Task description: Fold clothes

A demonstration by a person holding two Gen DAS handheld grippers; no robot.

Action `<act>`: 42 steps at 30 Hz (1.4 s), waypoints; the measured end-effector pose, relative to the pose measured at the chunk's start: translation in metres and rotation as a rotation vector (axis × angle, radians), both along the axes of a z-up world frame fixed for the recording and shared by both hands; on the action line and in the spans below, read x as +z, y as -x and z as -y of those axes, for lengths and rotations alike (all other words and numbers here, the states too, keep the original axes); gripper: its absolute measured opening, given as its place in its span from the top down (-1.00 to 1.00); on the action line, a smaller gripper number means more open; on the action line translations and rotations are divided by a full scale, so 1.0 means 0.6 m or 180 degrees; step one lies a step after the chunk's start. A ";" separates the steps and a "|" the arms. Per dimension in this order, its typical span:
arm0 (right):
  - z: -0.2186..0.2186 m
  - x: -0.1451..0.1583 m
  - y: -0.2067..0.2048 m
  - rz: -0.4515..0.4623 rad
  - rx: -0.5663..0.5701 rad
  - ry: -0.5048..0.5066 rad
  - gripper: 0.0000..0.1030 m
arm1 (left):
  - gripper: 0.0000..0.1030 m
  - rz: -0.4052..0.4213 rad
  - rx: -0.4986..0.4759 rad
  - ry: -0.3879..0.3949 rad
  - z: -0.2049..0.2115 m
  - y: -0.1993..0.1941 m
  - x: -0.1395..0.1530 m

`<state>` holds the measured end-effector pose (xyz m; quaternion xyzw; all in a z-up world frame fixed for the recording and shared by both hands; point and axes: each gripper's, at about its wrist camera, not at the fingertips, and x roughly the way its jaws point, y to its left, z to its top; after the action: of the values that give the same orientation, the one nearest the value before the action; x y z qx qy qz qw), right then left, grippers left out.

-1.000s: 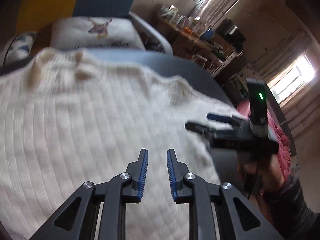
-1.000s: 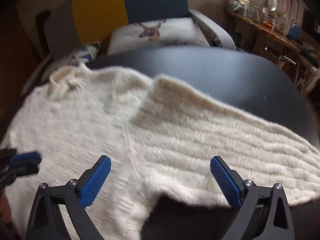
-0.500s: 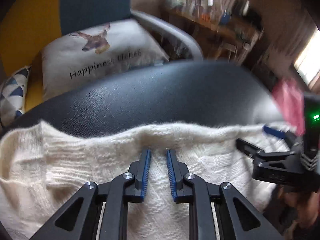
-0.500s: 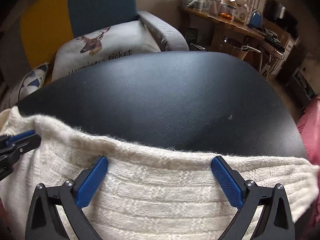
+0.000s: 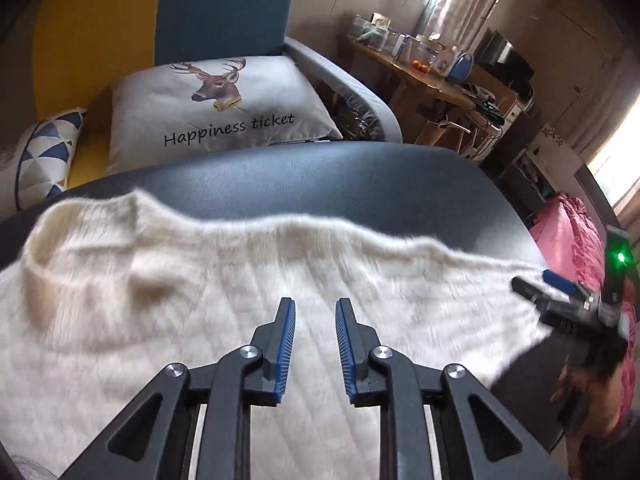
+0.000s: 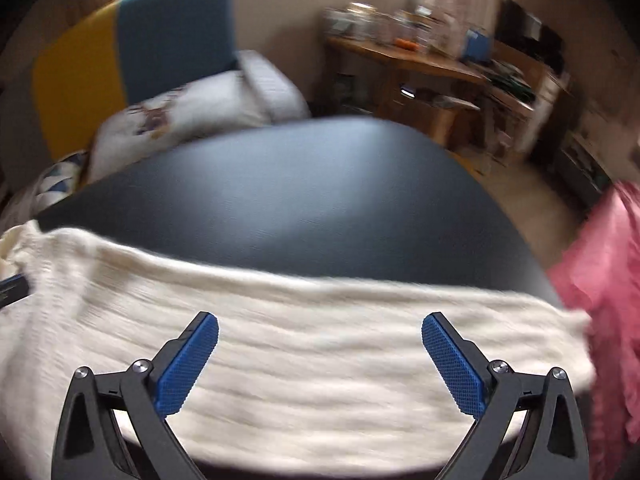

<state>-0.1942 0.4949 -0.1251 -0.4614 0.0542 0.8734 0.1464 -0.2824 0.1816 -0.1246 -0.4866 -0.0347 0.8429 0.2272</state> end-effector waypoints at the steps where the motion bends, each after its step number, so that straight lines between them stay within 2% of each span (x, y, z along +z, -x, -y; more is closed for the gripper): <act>1: -0.027 -0.004 -0.013 0.0042 -0.0112 0.0020 -0.99 | 0.61 0.0009 0.0023 0.0005 0.006 -0.011 -0.003; 5: -0.120 -0.036 -0.070 0.0240 -0.0507 0.0139 -1.00 | 0.61 0.0087 0.0139 0.0036 0.036 -0.048 -0.017; 6: -0.132 -0.039 -0.086 0.0164 -0.0496 0.0180 -1.00 | 0.61 0.0129 0.0182 0.0023 0.048 -0.055 -0.022; 9: -0.133 -0.035 -0.095 0.0188 -0.0467 0.0121 -1.00 | 0.61 0.0243 0.0324 -0.0231 0.103 -0.075 -0.024; 12: -0.118 -0.020 -0.090 0.0164 -0.0449 0.0133 -1.00 | 0.61 0.0244 0.0518 -0.0379 0.172 -0.088 -0.009; 14: -0.080 0.003 -0.085 -0.0032 -0.0240 0.0245 -1.00 | 0.61 0.0222 0.0542 -0.0480 0.213 -0.088 0.004; 16: -0.018 0.021 -0.064 -0.0131 0.0119 0.0458 -1.00 | 0.56 0.0201 0.0499 -0.0600 0.247 -0.078 0.020; 21: 0.200 0.039 0.002 -0.0208 0.1259 0.0958 -1.00 | 0.51 0.0309 0.0448 -0.0821 0.276 -0.001 0.041; 23: 0.284 0.047 0.024 -0.0187 0.1680 0.1002 -1.00 | 0.51 0.0378 0.0433 -0.0848 0.272 0.032 0.040; 26: 0.385 0.032 0.048 -0.0117 0.2166 0.0950 -1.00 | 0.50 0.0490 0.0358 -0.0849 0.252 0.091 0.033; 29: 0.436 0.007 0.063 -0.0069 0.2364 0.0859 -1.00 | 0.50 0.0555 0.0246 -0.0803 0.227 0.138 0.023; 32: 0.453 -0.022 0.078 0.0002 0.2349 0.0842 -1.00 | 0.50 0.0675 0.0170 -0.0743 0.209 0.173 0.001; 34: 0.450 -0.029 0.070 -0.0085 0.2349 0.0812 -1.00 | 0.50 0.0724 0.0072 -0.0724 0.198 0.183 -0.012; 37: 0.428 -0.027 0.063 -0.0169 0.2319 0.0978 -1.00 | 0.50 0.0785 -0.0062 -0.0728 0.185 0.194 -0.029; 41: 0.416 -0.028 0.057 -0.0229 0.2296 0.1048 -1.00 | 0.50 0.0855 -0.0176 -0.0873 0.174 0.209 -0.041; 42: 0.417 -0.029 0.056 -0.0232 0.2295 0.1030 -1.00 | 0.57 0.0881 -0.0209 -0.0962 0.172 0.210 -0.041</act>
<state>-0.2280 0.2446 -0.1423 -0.4365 0.0308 0.8648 -0.2462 -0.4087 0.0787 -0.1490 -0.5590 -0.1758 0.7453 0.3181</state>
